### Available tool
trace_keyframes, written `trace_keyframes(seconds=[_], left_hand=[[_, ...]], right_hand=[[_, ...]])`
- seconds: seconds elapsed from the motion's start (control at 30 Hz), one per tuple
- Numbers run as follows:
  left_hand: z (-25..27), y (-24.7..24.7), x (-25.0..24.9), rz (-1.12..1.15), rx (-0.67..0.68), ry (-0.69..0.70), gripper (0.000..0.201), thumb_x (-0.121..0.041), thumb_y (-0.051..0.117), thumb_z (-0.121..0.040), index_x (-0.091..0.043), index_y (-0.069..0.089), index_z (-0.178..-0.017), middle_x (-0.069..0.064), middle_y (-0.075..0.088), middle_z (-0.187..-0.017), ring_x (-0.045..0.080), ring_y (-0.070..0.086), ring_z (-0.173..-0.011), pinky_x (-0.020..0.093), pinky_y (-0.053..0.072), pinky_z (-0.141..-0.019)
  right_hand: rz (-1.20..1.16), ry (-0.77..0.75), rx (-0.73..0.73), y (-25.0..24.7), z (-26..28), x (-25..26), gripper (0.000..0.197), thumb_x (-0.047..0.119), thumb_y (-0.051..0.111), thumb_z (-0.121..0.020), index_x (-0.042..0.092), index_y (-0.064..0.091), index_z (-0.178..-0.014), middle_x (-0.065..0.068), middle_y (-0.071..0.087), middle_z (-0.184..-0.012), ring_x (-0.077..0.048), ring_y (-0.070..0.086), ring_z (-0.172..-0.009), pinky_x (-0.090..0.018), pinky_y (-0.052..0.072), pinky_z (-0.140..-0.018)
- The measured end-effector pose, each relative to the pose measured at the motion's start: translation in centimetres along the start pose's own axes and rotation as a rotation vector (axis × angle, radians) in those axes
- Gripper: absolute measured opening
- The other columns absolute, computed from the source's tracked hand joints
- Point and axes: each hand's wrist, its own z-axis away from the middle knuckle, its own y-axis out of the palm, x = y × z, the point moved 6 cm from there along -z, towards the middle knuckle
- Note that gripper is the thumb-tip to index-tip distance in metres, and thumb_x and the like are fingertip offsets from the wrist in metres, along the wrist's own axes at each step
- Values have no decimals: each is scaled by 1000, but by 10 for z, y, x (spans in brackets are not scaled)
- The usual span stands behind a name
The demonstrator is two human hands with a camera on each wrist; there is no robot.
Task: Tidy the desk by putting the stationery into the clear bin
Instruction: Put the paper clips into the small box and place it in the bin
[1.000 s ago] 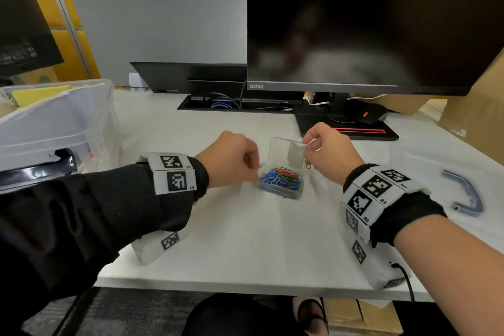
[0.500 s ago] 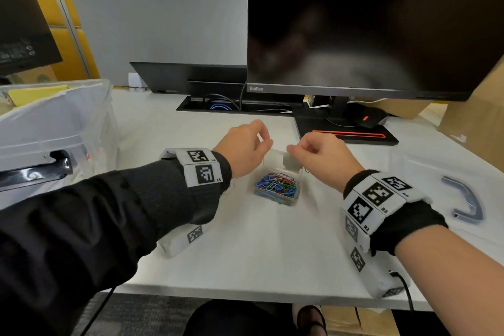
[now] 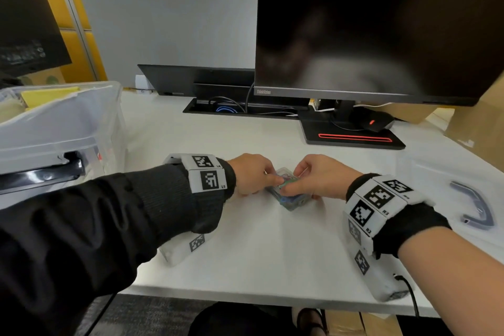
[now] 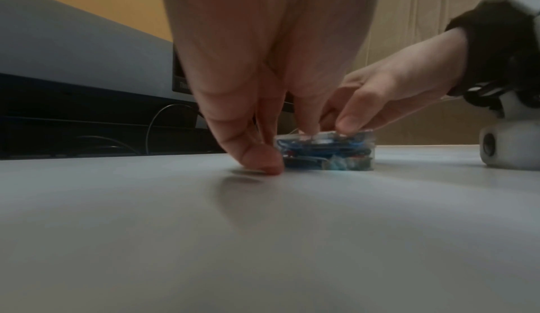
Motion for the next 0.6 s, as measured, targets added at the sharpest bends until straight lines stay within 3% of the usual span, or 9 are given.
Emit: trace_keyframes(seconds=[0.1, 0.23, 0.37, 0.6], left_hand=[[2, 1, -3, 29, 5, 37, 49, -44, 46, -93, -18, 43, -134, 5, 58, -124, 16, 54, -83, 26, 47, -72], [5, 4, -9, -31, 60, 131, 69, -49, 54, -87, -26, 25, -145, 0, 54, -129, 12, 48, -93, 22, 37, -87], [3, 2, -9, -156, 33, 194, 74, -45, 69, -78, -26, 35, -141, 3, 47, -131, 11, 42, -91, 22, 36, -86], [1, -3, -8, -145, 2, 187, 67, -40, 71, -77, -23, 44, -136, -2, 54, -132, 9, 42, -92, 18, 32, -82]], right_hand=[[104, -54, -38, -3, 4, 4, 46, 37, 77, -62, 20, 59, -101, 1, 62, -100, -11, 58, -82, -24, 49, -69], [258, -124, 9, -4, 9, 9, 56, 29, 77, -66, 19, 59, -118, 0, 60, -109, -15, 56, -95, -25, 49, -83], [263, -181, 48, 0, 11, 16, 56, 29, 78, -66, 19, 61, -118, 1, 63, -110, -14, 58, -94, -21, 46, -79], [283, -213, 82, 1, 12, 17, 57, 21, 77, -67, 16, 58, -121, 2, 61, -103, -13, 57, -91, -21, 46, -78]])
